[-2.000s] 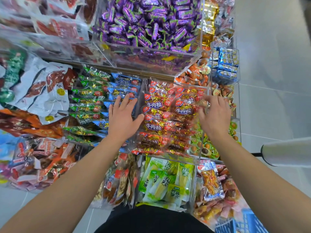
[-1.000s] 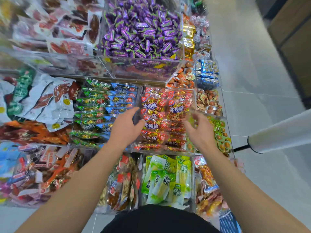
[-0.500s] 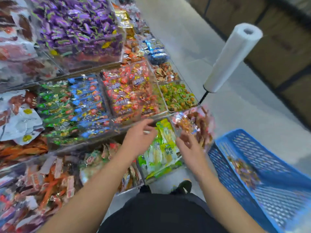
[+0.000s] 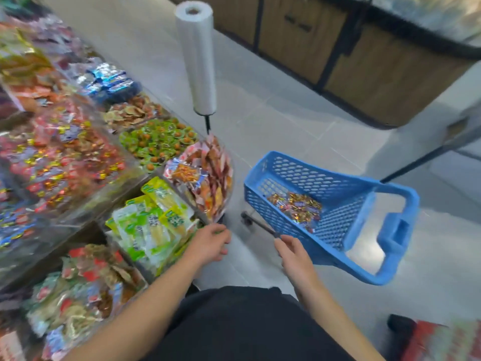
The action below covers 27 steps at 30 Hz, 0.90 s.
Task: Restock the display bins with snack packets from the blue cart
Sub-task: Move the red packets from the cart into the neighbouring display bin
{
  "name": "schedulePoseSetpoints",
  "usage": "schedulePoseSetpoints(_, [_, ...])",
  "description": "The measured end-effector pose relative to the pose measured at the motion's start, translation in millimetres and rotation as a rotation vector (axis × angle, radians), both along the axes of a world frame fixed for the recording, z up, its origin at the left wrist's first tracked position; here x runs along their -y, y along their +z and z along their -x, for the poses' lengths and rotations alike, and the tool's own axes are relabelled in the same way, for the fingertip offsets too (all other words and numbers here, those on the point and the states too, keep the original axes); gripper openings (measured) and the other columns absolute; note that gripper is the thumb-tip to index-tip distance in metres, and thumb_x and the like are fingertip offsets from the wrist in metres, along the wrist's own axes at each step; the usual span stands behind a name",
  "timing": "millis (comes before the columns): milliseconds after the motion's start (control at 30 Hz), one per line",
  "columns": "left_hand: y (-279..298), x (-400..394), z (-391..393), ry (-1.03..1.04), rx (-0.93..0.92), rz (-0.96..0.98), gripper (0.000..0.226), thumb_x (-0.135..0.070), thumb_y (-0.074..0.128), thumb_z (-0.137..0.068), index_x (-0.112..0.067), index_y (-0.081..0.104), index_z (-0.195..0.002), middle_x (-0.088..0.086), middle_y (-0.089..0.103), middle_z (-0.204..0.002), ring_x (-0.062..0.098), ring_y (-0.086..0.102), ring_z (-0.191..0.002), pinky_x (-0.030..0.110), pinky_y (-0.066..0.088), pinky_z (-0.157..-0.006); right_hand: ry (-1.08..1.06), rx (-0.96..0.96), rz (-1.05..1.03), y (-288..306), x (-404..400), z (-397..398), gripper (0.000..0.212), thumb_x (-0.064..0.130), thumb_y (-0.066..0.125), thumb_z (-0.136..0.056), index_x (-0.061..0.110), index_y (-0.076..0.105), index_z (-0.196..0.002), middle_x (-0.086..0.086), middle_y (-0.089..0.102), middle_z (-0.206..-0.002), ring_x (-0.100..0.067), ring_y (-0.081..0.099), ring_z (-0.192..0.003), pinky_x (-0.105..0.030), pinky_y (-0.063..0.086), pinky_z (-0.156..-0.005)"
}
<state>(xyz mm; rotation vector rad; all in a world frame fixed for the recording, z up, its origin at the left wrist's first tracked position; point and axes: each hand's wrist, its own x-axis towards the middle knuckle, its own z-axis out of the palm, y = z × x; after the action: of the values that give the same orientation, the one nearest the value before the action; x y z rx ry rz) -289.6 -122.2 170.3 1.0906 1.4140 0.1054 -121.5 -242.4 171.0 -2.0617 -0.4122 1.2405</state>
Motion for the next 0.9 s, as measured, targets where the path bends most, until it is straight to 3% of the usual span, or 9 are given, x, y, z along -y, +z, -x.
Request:
schedulePoseSetpoints(100, [-6, 17, -46, -0.039, 0.006, 0.009, 0.009, -0.017, 0.055, -0.099, -0.019, 0.063, -0.096, 0.006, 0.064, -0.090, 0.018, 0.055, -0.068, 0.027, 0.046, -0.060, -0.066, -0.009, 0.009, -6, 19, -42, 0.035, 0.049, 0.057, -0.092, 0.030, 0.057, -0.121, 0.010, 0.061, -0.121, -0.011, 0.057, -0.112, -0.041, 0.045, -0.103])
schedulePoseSetpoints(200, [-11, 29, -86, -0.071, 0.021, 0.011, 0.009, -0.019, 0.056, -0.098, -0.021, 0.064, -0.097, 0.004, 0.068, -0.091, 0.018, 0.058, -0.068, 0.031, 0.049, -0.066, -0.136, -0.043, -0.023, -11, 32, -77, 0.032, 0.048, 0.058, -0.092, 0.029, 0.058, -0.119, 0.006, 0.062, -0.119, -0.012, 0.058, -0.102, -0.036, 0.045, -0.091])
schedulePoseSetpoints(333, [-13, 34, -128, -0.123, 0.006, -0.003, 0.008, -0.023, 0.057, -0.097, -0.024, 0.065, -0.095, 0.002, 0.070, -0.092, 0.015, 0.061, -0.068, 0.028, 0.052, -0.060, -0.217, -0.074, -0.030, -18, 46, -110, 0.034, 0.046, 0.058, -0.092, 0.027, 0.059, -0.121, 0.007, 0.061, -0.121, -0.011, 0.057, -0.109, -0.038, 0.045, -0.101])
schedulePoseSetpoints(433, [-17, 26, -154, -0.139, -0.019, 0.019, 0.012, -0.023, 0.057, -0.097, -0.023, 0.066, -0.105, 0.003, 0.071, -0.095, 0.018, 0.063, -0.073, 0.032, 0.056, -0.068, -0.295, -0.119, -0.022, -24, 47, -130, 0.036, 0.043, 0.058, -0.093, 0.025, 0.059, -0.124, 0.005, 0.061, -0.121, -0.013, 0.058, -0.112, -0.042, 0.045, -0.105])
schedulePoseSetpoints(633, [-32, -15, -202, -0.186, -0.040, 0.065, 0.009, -0.025, 0.057, -0.100, -0.024, 0.062, -0.107, 0.004, 0.070, -0.096, 0.015, 0.062, -0.071, 0.032, 0.057, -0.072, -0.438, -0.184, -0.001, -41, 24, -164, 0.024, 0.040, 0.058, -0.094, 0.026, 0.061, -0.113, 0.006, 0.062, -0.116, -0.012, 0.060, -0.109, -0.042, 0.045, -0.105])
schedulePoseSetpoints(733, [-46, -46, -226, -0.248, -0.064, 0.097, 0.010, -0.025, 0.057, -0.100, -0.023, 0.062, -0.109, 0.005, 0.070, -0.099, 0.017, 0.064, -0.077, 0.034, 0.058, -0.076, -0.488, -0.201, 0.035, -53, 2, -181, 0.029, 0.040, 0.058, -0.094, 0.023, 0.060, -0.117, 0.004, 0.062, -0.119, -0.013, 0.060, -0.110, -0.041, 0.045, -0.104])
schedulePoseSetpoints(900, [-79, -105, -267, -0.420, -0.124, 0.149, 0.010, -0.024, 0.055, -0.100, -0.029, 0.063, -0.095, 0.004, 0.071, -0.101, 0.018, 0.065, -0.078, 0.034, 0.058, -0.077, -0.594, -0.235, 0.125, -81, -42, -204, 0.028, 0.041, 0.058, -0.092, 0.027, 0.060, -0.116, 0.007, 0.062, -0.118, -0.012, 0.060, -0.110, -0.042, 0.046, -0.105])
